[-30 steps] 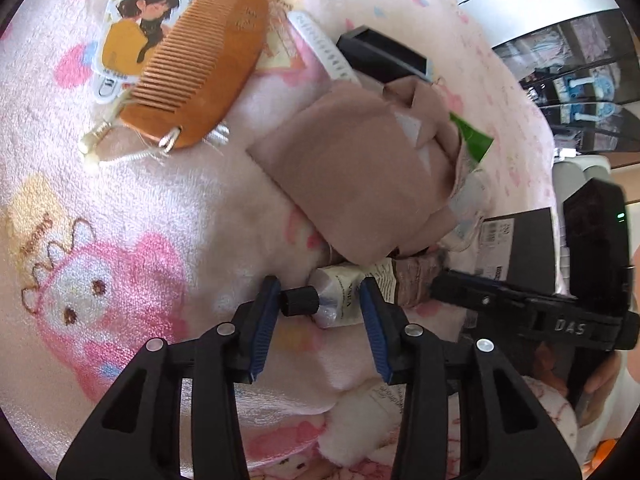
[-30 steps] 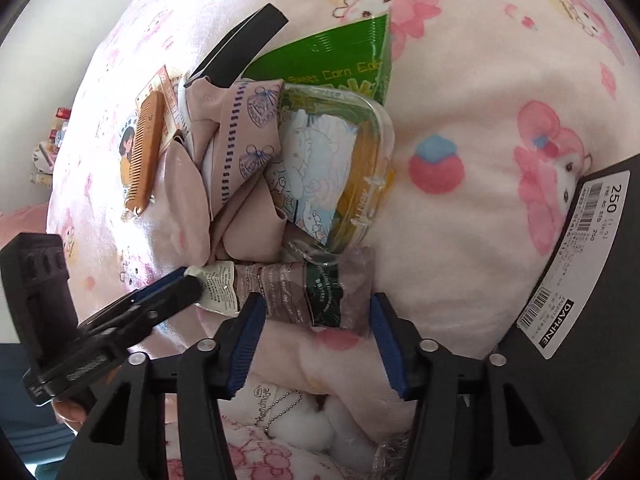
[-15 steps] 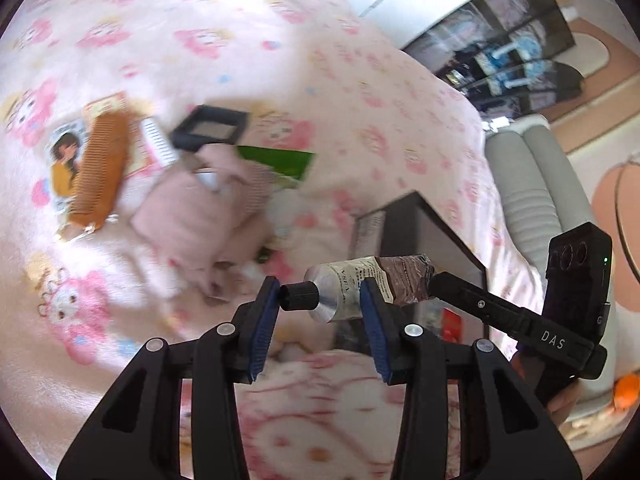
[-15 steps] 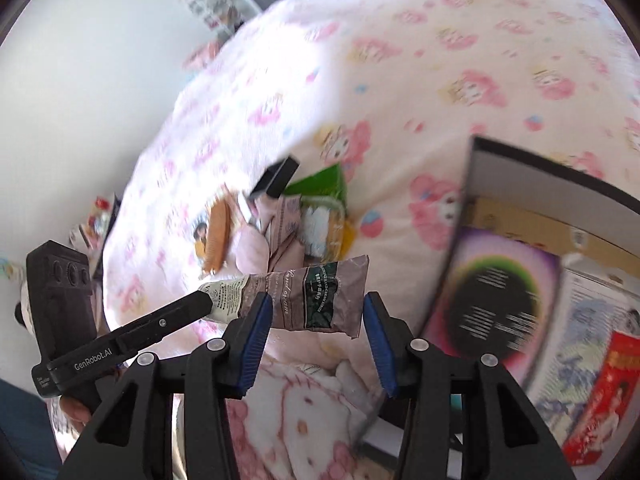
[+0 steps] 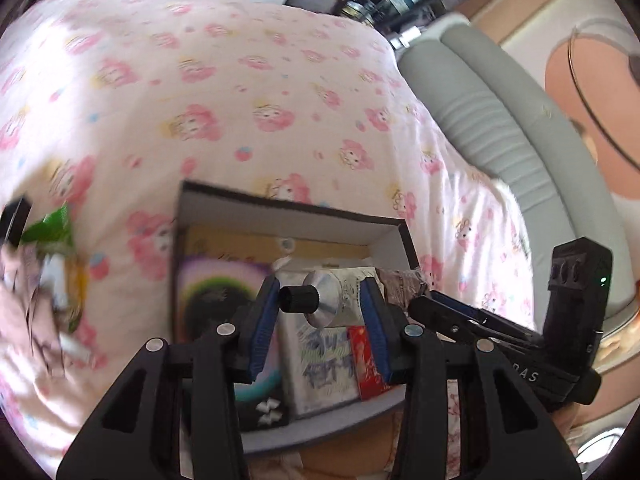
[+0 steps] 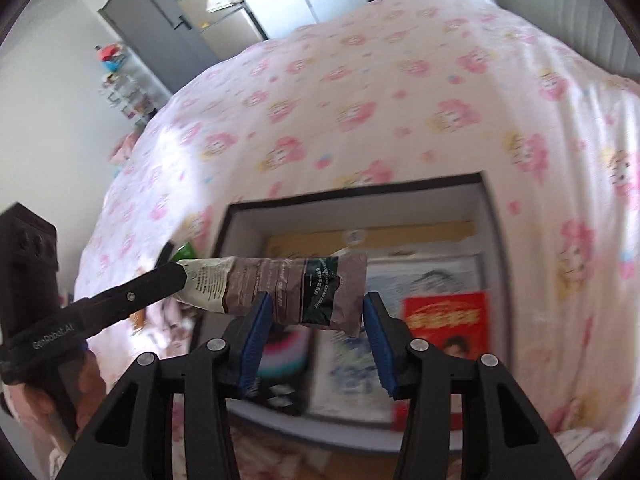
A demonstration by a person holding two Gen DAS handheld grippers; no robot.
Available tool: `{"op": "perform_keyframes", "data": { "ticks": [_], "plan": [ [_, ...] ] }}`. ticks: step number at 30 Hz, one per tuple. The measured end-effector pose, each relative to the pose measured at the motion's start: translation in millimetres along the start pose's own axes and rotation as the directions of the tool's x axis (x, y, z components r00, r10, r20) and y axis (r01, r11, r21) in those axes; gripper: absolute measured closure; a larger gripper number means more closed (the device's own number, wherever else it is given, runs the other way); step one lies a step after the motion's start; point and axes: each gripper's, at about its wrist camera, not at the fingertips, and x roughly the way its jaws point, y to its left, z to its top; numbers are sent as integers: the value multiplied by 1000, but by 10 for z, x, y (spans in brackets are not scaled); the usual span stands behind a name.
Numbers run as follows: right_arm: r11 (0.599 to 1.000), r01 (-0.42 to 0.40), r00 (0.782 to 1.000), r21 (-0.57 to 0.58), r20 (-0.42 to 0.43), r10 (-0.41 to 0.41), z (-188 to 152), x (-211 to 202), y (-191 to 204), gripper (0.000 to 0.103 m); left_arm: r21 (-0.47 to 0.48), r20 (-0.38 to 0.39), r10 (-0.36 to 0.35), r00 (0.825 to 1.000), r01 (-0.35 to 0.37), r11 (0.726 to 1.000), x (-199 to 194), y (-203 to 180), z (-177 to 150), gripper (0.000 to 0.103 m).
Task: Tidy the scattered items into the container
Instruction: 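Carry the lotion tube with the left gripper over the box, then lower the tube into the box behind the kit and open left gripper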
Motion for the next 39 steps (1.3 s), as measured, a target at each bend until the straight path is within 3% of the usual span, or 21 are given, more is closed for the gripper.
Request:
{"op": "perform_keyframes", "data": {
  "ticks": [7, 11, 14, 20, 24, 29, 33, 36, 39],
  "plan": [
    [994, 67, 998, 85, -18, -66, 284, 168, -721, 60, -28, -107, -14, 994, 11, 1000, 834, -177, 222, 62],
    [985, 168, 984, 34, -65, -166, 249, 446, -761, 60, -55, -165, 8, 986, -17, 998, 1221, -8, 160, 62],
    [982, 188, 977, -1, -105, -187, 202, 642, -774, 60, -101, -206, -3, 979, -18, 995, 1368, 164, 78, 62],
    [980, 199, 971, -30, -132, -201, 215, 871, -723, 60, -103, -226, 26, 974, -50, 993, 1460, 281, 59, 60],
    [980, 193, 968, -46, -157, -198, 257, 912, -697, 60, -125, -243, 5, 970, -36, 991, 1470, 315, 50, 60],
    [984, 178, 979, -17, -94, -179, 200, 623, -713, 60, -109, -170, 42, 984, -61, 992, 1268, 288, 1, 60],
    [995, 98, 987, -3, -129, -97, 135, 617, -701, 61, -99, -116, 132, 984, -144, 985, 1188, 286, -20, 61],
    [986, 163, 975, -19, -150, -164, 163, 758, -696, 61, -128, -103, 175, 979, -188, 974, 1255, 330, 63, 61],
    [985, 172, 972, -2, -161, -170, 212, 851, -727, 61, -144, -153, 139, 978, -161, 976, 1402, 363, 129, 61]
  ]
}}
